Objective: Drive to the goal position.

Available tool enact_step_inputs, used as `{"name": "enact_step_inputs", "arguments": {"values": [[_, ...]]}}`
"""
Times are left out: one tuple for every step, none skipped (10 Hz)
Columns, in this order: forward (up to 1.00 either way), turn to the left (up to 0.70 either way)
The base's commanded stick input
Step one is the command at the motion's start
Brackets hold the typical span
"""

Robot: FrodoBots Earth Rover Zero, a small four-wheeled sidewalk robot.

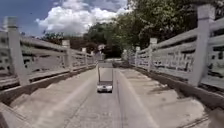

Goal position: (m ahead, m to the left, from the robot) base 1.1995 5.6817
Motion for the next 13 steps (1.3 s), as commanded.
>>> {"name": "enact_step_inputs", "arguments": {"values": [[0.45, 0.27], [0.45, 0.27], [0.45, 0.00], [0.45, 0.00], [0.45, 0.00], [0.45, 0.00], [0.45, 0.00], [0.45, 0.00], [0.45, 0.00], [0.45, 0.00], [0.45, 0.00], [0.45, 0.00], [0.45, 0.00]]}}
